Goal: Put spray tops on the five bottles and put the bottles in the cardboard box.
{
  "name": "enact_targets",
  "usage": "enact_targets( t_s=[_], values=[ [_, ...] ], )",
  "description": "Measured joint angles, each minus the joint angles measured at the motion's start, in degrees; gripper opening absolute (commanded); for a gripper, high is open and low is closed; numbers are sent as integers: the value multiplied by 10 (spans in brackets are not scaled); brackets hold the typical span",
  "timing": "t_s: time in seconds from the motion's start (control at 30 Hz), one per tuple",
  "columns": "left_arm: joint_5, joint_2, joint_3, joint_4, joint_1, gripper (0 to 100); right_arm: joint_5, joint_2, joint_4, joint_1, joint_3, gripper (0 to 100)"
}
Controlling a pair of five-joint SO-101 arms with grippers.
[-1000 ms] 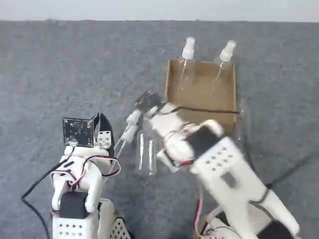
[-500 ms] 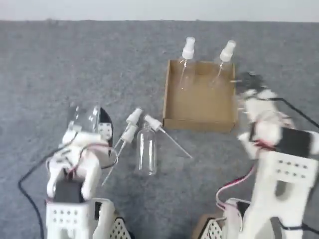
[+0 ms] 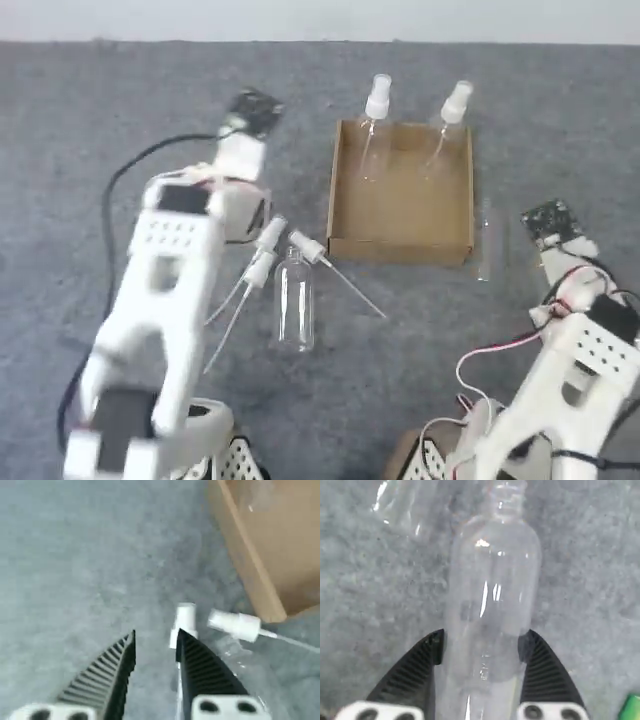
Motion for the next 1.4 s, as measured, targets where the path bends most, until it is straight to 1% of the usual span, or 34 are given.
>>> enact_targets(
  t_s=[0.13, 0.27, 0.43, 0.57, 0.67, 0.77, 0.87, 1.0, 1.2, 1.3, 1.4],
  values=[
    [-2, 143, -66, 0, 20, 126, 0, 21, -27, -1, 8, 77],
    [-3, 247, -117, 0, 25, 126, -19, 99, -69, -1, 7, 77],
    [-3, 306, -146, 0, 24, 114, -29, 207, -94, 0, -25, 77],
    [-4, 337, -147, -11, 24, 100, -29, 252, -98, 20, -56, 79],
    [-4, 360, -147, -23, 24, 73, -29, 273, -99, 31, -69, 120],
    [-4, 367, -151, -33, 25, 6, -29, 279, -105, 33, -70, 192],
    [-3, 367, -152, -34, 25, 10, -29, 279, -109, 33, -70, 240],
    [-3, 337, -152, -27, 10, 10, -29, 279, -109, 33, -70, 262],
    [23, 188, -149, 25, -17, 10, -37, 279, -109, 33, -70, 264],
    [31, 96, -109, 59, -11, 10, -61, 279, -109, 33, -85, 265],
    [45, -2, -43, 69, -16, 10, -91, 280, -83, 23, -133, 265]
  ],
)
